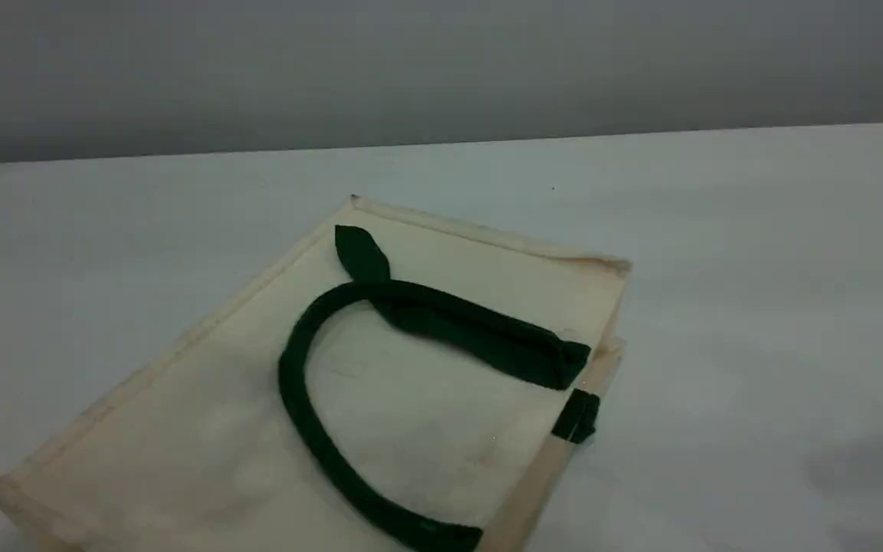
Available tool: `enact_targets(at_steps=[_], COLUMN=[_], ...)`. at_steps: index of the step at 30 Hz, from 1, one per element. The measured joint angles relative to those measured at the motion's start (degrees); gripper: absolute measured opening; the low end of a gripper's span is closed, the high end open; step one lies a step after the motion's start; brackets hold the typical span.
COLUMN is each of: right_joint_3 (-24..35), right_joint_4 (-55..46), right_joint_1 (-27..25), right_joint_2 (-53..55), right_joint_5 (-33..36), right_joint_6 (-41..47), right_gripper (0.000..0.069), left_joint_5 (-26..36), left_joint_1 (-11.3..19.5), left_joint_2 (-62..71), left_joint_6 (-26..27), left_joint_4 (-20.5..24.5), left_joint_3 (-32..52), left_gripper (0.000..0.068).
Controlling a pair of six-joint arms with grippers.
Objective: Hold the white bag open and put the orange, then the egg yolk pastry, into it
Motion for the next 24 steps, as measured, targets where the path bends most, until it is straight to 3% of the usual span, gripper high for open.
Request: enact_targets(at_steps=[16,24], right_joint_3=[0.00,1.42], right_joint_4=[-0.15,-0.10], right_joint_1=[0.00,0.00], right_joint_2=[-35.83,-46.00], right_joint_5=[0.00,-0.42], right_joint_6=[1.95,1.80], right_gripper=[0.0374,0.0372], left_joint_5=[0.16,0.16], left_joint_1=[0.00,0.00], left_joint_2=[-22.50,-30.83], left_joint_6=[-3.71,-3.71], left_joint_4=[-0.36,-0.36], left_joint_3=[0.00,0.05], left_gripper=[0.0475,0.0475])
